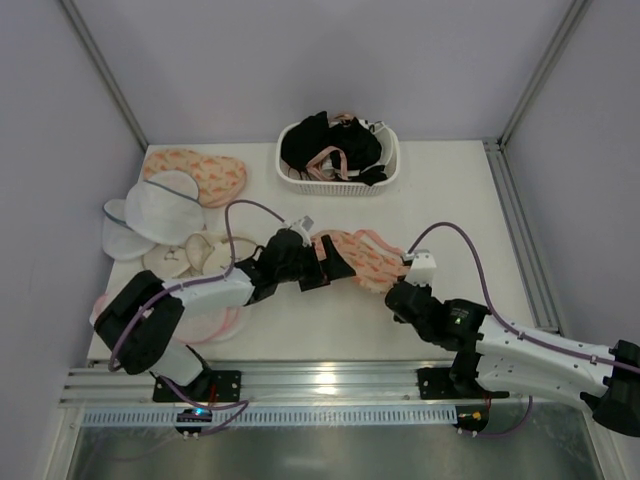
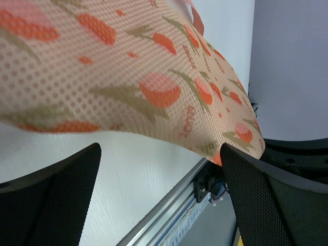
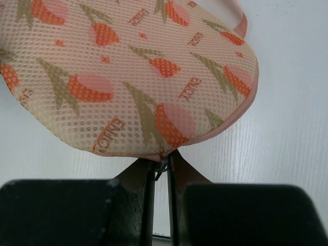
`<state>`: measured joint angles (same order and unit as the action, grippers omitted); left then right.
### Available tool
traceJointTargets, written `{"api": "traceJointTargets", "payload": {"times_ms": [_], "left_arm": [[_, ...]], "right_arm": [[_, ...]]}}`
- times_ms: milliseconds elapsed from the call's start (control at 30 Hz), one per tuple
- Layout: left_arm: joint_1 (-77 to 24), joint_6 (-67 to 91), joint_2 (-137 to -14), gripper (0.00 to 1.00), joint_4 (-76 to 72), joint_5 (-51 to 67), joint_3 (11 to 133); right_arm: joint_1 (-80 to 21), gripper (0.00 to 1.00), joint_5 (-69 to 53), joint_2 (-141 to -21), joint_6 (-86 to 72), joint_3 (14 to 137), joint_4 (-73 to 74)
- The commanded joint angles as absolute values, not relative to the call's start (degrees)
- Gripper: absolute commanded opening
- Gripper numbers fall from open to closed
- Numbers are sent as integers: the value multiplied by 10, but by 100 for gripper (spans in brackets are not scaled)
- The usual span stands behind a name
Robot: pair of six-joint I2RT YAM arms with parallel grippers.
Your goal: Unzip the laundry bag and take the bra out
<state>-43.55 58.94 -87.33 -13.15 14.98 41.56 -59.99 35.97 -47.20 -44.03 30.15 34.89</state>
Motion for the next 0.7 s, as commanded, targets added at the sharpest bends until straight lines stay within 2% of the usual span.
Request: {"api": "traceJointTargets", "payload": {"times_ms": [0, 167, 367, 667], "left_arm": [[-462, 641, -804, 99, -109, 91, 376], [-532, 732, -732, 99, -116, 41, 323], [-564, 778, -715, 100, -132, 5, 294], [-564, 798, -686, 99, -122, -102, 301]], "right_arm": [[-599, 4, 370, -481, -462, 330, 346], [-599, 4, 259, -532, -421, 314, 176], [-600, 4, 134, -591, -385, 313, 23], [-600, 4, 63, -634, -330, 316, -14]]}}
